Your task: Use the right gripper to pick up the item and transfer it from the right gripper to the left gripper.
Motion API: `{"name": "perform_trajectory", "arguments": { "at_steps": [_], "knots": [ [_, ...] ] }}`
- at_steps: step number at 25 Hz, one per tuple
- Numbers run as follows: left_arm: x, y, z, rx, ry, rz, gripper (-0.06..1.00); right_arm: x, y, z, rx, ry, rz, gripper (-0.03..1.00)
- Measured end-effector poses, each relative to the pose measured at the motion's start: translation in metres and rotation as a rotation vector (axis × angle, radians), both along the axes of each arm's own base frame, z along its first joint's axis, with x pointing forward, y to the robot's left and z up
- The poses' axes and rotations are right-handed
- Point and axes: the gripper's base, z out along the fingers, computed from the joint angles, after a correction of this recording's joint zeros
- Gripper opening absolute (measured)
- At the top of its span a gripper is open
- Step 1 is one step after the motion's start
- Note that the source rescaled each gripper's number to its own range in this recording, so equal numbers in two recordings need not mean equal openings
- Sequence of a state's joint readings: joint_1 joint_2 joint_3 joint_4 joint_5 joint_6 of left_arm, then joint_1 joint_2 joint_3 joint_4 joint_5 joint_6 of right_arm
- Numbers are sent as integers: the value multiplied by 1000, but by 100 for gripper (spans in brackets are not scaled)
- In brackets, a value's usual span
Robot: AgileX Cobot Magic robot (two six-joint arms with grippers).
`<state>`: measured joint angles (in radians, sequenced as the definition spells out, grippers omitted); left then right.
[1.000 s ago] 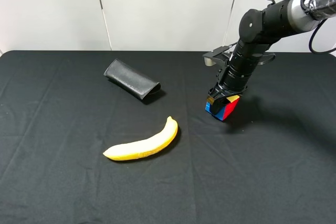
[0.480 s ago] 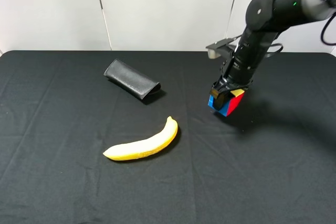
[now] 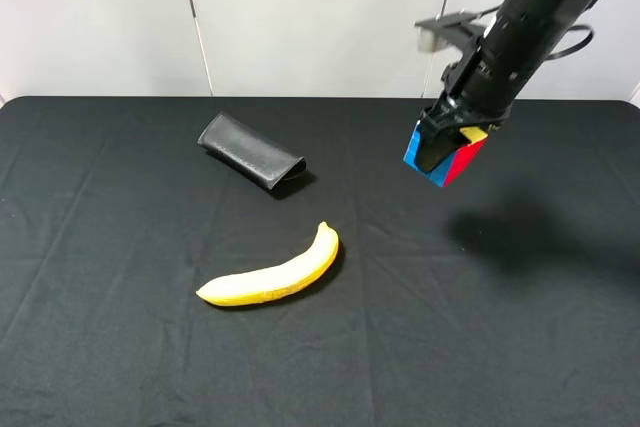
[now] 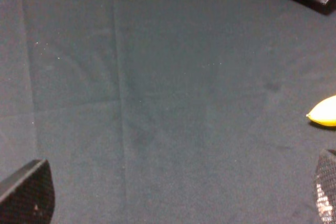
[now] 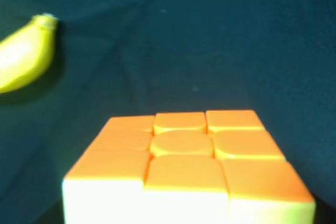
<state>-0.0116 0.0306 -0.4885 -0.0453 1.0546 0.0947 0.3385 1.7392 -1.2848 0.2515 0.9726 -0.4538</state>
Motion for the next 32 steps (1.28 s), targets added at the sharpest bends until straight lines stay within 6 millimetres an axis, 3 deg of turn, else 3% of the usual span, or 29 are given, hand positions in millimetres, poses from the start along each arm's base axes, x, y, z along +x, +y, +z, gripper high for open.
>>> {"name": "perform_trajectory", "arguments": {
  "at_steps": [16, 26, 32],
  "knots": [
    [0, 0, 0, 0, 0, 0, 96, -52, 2, 77, 226, -14, 64, 0],
    [0, 0, 0, 0, 0, 0, 96, -67, 10, 89, 321, -18, 182, 0],
    [0, 0, 0, 0, 0, 0, 96, -84, 37, 89, 325, -32, 335, 0]
  ]
}}
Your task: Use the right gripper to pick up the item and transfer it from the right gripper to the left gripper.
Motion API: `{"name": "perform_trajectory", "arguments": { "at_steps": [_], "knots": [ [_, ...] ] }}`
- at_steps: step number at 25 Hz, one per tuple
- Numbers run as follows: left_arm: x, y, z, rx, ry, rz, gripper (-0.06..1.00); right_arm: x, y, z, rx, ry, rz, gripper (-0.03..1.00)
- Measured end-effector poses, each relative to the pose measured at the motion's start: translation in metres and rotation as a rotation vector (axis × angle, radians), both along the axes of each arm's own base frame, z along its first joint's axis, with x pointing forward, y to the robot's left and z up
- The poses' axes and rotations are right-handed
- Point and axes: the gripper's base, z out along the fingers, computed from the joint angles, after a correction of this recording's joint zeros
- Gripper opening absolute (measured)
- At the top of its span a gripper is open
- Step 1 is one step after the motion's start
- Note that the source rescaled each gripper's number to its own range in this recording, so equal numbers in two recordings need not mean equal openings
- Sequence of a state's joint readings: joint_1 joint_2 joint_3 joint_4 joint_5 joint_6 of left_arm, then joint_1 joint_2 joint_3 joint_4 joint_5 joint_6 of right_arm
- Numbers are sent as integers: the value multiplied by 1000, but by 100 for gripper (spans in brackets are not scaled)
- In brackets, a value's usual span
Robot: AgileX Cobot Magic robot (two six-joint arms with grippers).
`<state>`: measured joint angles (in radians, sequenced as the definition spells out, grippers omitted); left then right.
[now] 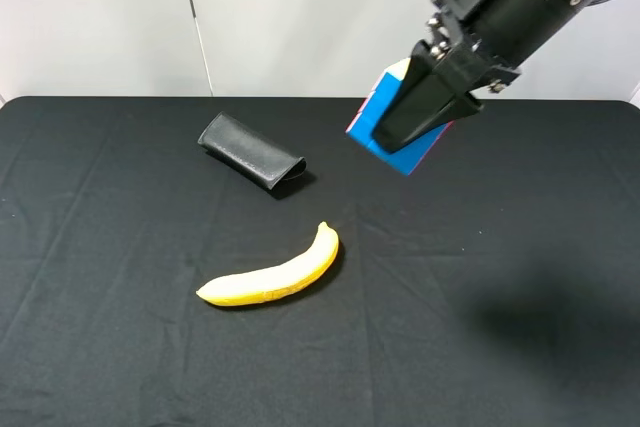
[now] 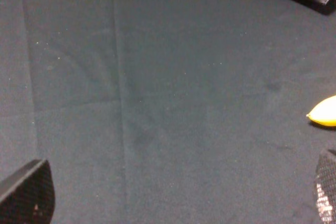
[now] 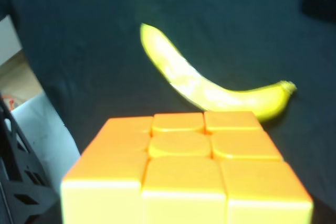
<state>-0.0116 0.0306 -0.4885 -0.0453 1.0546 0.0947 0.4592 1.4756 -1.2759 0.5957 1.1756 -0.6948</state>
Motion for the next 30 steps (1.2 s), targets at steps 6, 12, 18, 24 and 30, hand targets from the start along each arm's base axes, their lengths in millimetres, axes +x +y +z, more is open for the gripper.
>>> {"name": "perform_trajectory", "arguments": {
  "at_steps": [6, 12, 18, 24, 30],
  "knots": [
    [0, 0, 0, 0, 0, 0, 96, -14, 22, 1, 26, -42, 117, 0],
    [0, 0, 0, 0, 0, 0, 96, -12, 32, -4, 86, -9, 150, 0],
    [2, 0, 1, 7, 25, -5, 96, -9, 38, -4, 150, 18, 113, 0],
    [16, 0, 17, 68, 87, -53, 96, -5, 40, -2, 175, 46, 19, 0],
    [41, 1, 33, 168, 157, -144, 96, -5, 40, -2, 177, 72, -17, 0]
  ]
}}
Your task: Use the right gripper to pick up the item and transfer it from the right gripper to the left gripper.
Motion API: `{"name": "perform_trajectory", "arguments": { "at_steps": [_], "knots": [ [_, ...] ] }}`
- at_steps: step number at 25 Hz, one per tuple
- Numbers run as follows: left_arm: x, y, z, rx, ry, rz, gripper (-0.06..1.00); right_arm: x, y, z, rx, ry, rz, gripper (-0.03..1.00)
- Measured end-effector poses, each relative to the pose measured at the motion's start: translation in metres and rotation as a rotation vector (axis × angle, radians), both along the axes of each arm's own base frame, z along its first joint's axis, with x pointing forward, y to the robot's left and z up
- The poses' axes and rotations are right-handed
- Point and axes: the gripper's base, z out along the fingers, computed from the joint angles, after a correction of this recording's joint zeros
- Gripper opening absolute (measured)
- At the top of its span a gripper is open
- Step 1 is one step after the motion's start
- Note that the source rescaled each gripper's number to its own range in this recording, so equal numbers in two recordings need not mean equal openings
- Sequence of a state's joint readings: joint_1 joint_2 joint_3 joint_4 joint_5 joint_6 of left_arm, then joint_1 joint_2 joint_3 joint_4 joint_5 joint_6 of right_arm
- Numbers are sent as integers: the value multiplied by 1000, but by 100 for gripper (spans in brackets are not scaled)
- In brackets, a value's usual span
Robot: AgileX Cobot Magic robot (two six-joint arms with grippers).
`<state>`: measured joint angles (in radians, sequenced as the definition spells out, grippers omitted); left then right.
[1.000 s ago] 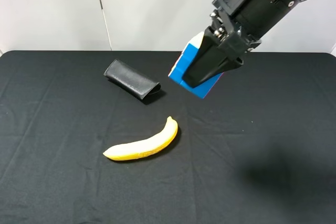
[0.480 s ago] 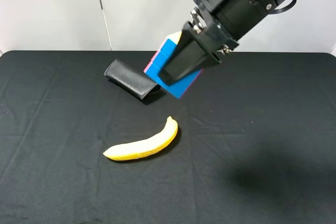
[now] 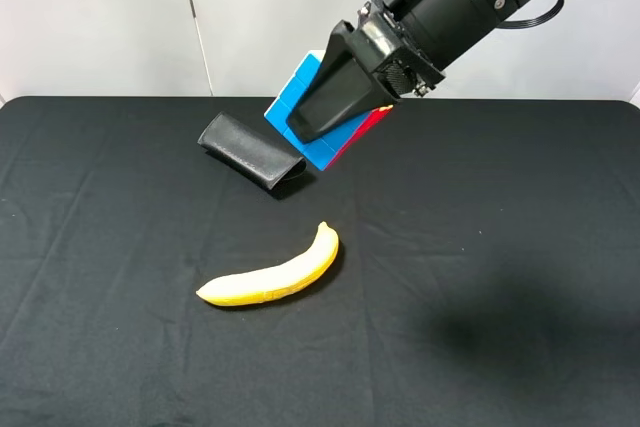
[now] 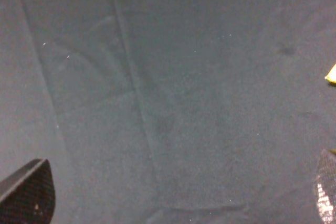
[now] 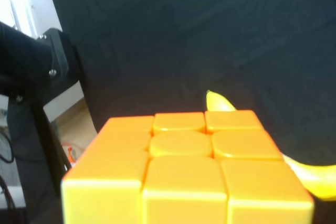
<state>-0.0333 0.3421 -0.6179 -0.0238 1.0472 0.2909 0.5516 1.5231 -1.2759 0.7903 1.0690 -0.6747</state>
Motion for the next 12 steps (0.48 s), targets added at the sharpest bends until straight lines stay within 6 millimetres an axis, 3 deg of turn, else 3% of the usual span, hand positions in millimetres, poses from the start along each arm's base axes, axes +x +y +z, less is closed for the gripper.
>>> {"name": "perform_trajectory", "arguments": {
  "at_steps": [12],
  "knots": [
    [49, -11, 30, 180, 6, -246, 96, 4, 2, 11, 31, 9, -60, 0]
  ]
}}
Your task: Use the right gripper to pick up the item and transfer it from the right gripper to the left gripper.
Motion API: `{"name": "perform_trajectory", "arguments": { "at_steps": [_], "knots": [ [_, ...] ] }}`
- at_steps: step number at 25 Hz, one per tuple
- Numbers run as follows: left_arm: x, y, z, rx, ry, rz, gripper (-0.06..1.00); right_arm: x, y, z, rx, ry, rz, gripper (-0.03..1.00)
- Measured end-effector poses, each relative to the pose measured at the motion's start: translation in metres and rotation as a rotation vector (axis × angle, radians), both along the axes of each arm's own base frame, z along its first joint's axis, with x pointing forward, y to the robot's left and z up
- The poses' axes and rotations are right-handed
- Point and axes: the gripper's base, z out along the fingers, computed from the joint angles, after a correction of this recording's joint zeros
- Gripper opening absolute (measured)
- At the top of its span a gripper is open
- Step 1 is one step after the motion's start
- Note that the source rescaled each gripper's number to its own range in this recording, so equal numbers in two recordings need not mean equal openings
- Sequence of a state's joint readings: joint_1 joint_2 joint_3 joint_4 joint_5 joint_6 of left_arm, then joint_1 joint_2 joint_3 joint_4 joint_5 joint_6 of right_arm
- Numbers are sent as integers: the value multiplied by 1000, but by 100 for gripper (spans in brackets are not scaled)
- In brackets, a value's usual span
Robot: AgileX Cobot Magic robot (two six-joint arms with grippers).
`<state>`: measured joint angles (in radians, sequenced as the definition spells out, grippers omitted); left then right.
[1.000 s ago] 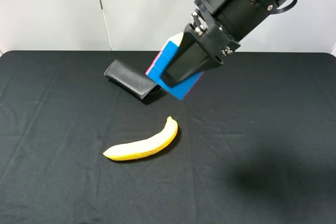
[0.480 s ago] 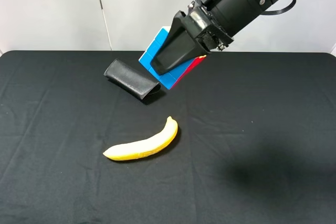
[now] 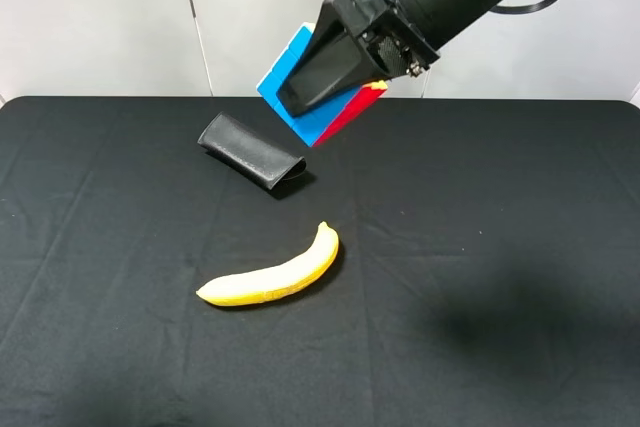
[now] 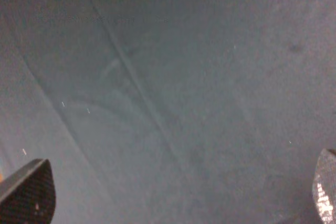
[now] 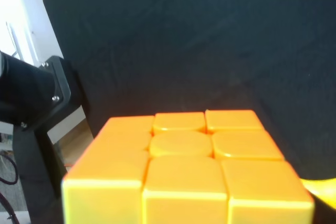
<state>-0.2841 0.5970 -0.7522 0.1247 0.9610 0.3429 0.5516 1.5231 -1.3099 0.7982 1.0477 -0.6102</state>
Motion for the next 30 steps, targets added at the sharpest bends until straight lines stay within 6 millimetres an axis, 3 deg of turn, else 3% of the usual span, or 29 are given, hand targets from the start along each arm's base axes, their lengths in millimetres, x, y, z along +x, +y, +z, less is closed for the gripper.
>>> {"name": "perform_trajectory", "arguments": {
  "at_steps": [7, 14, 20, 30],
  "knots": [
    [33, -30, 8, 19, 34, -154, 96, 1, 1, 6, 11, -1, -15, 0],
    [62, -73, 8, 15, 71, -286, 96, 1, 1, 6, 12, 16, -31, 0],
    [66, -113, -5, 32, 75, -386, 96, 1, 1, 6, 14, 41, -52, 0],
    [62, -161, -19, 42, -6, -471, 96, 1, 1, 6, 13, 54, -64, 0]
  ]
}}
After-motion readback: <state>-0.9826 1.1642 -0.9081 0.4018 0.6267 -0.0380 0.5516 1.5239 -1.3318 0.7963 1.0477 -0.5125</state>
